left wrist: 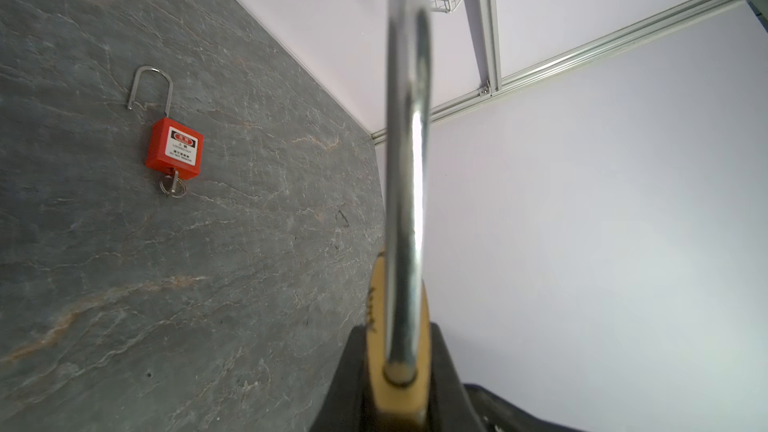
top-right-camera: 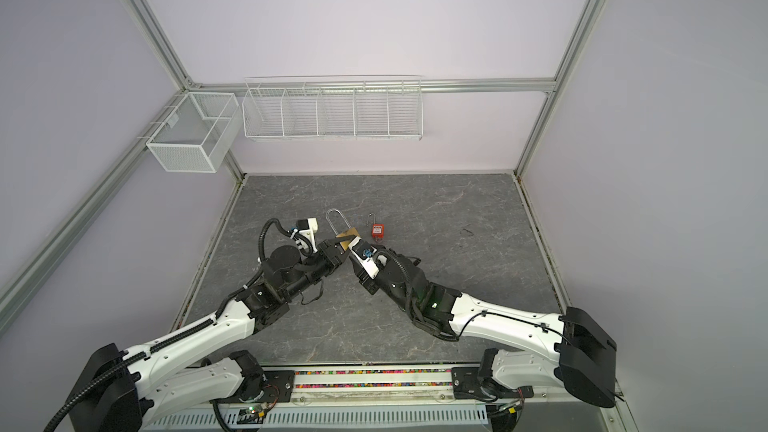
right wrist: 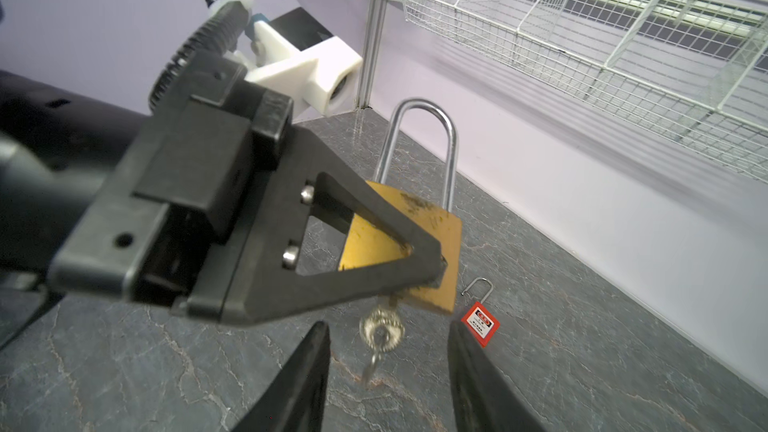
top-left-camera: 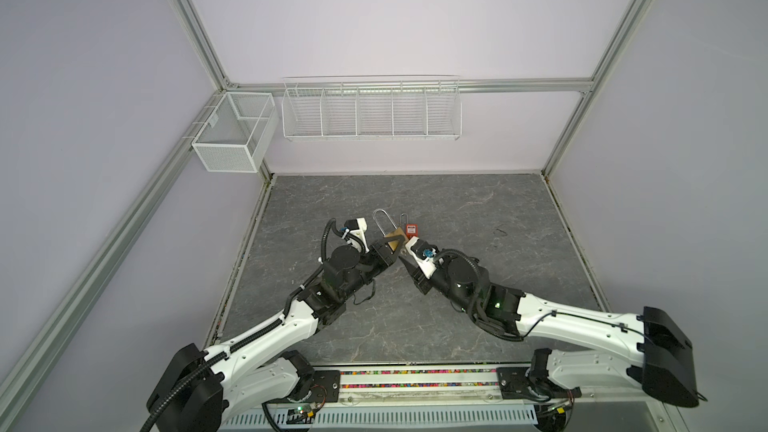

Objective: Unlock with the key
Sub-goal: 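Grip the brass padlock body with the right gripper below the left gripper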

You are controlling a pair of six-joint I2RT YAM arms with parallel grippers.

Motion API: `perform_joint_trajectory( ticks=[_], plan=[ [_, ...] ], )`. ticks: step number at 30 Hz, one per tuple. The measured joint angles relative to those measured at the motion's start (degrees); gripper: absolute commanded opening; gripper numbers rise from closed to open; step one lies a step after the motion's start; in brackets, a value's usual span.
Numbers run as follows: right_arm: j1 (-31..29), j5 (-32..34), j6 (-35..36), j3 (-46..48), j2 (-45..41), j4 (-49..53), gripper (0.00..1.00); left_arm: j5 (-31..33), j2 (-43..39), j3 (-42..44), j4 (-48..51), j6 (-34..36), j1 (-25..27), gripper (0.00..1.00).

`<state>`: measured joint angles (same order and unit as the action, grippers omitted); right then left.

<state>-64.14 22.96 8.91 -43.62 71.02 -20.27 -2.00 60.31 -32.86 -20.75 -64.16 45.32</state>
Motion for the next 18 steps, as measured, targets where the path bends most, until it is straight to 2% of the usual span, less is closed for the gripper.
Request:
perform_joint_trajectory(
  ticks=[8,18],
  plan=[
    [-0.63,2.69,1.14,-1.99,2.23,1.75,0.48,0.74,-1.20,-0.02,0.70,-0.70,0.09,0.00],
    [-0.83,4.98,1.88,-4.44,3.19,4.13,0.43,0.72,-1.81,-0.02,1.01,-1.05,0.22,0.00]
  ],
)
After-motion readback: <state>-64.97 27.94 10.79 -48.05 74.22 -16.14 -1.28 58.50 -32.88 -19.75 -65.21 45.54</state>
